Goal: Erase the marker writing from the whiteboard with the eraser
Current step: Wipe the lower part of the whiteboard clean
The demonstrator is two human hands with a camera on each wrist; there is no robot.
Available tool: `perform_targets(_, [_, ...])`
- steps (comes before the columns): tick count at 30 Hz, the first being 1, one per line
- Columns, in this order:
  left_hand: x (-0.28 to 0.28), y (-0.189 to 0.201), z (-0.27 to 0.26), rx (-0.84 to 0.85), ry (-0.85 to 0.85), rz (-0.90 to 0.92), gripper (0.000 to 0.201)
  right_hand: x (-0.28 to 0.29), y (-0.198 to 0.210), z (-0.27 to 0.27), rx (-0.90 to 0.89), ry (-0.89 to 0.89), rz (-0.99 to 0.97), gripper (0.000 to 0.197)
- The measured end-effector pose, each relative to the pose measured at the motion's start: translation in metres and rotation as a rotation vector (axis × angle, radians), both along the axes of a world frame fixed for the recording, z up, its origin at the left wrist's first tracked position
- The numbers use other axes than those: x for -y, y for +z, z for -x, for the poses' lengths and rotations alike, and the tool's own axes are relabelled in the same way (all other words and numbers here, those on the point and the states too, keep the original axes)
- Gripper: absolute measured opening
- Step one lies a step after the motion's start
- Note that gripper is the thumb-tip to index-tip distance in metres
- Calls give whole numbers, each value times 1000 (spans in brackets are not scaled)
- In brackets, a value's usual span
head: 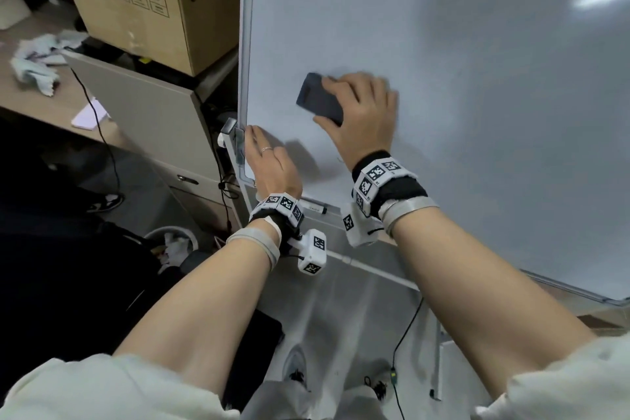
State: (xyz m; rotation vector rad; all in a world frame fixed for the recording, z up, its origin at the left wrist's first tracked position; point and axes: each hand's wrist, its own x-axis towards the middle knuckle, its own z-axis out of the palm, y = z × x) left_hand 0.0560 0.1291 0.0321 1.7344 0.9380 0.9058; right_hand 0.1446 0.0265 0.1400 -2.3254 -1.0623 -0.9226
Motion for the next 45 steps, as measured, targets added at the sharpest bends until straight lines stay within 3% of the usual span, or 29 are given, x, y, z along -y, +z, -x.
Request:
perform_targets(3, [-4, -2, 8, 11, -3, -39, 59, -12, -35, 14, -37, 114, 192, 60])
perform_targets(6, [-10, -3, 13, -5, -9, -99, 58, -14, -41, 18, -87, 159, 238, 59])
perform_targets(12, [2, 4, 1, 12, 38, -35, 61, 13, 21, -7, -9, -55, -96, 57])
perform_targets(14, [8, 1, -5, 61, 45, -19, 61, 29, 25, -13, 15, -93, -145, 55])
perform_targets(18, [21, -10, -8, 105, 55, -79, 62, 55, -14, -6, -68, -46, -19, 56])
perform_targets(23, [29, -25, -7, 9, 46, -159, 63, 68, -73, 13, -211, 36, 184, 59])
perform_targets(26, [28, -26, -6, -88, 75, -224, 63, 69, -57, 10, -219, 32, 158, 61])
perform_targets(32, [40, -11, -11, -168, 108, -246, 64, 79, 1, -10, -77, -132, -191, 54])
perform_targets(35, [51, -10, -18, -153, 77, -236, 63, 84, -12, -8, -98, -119, -144, 54])
perform_targets(40, [63, -16, -23, -155, 87, -244, 64, 102, -67, 13, -224, -62, 131, 59])
perform_targets(45, [72, -9, -32, -171, 163, -219, 64, 123, -30, -3, -143, -158, -14, 56])
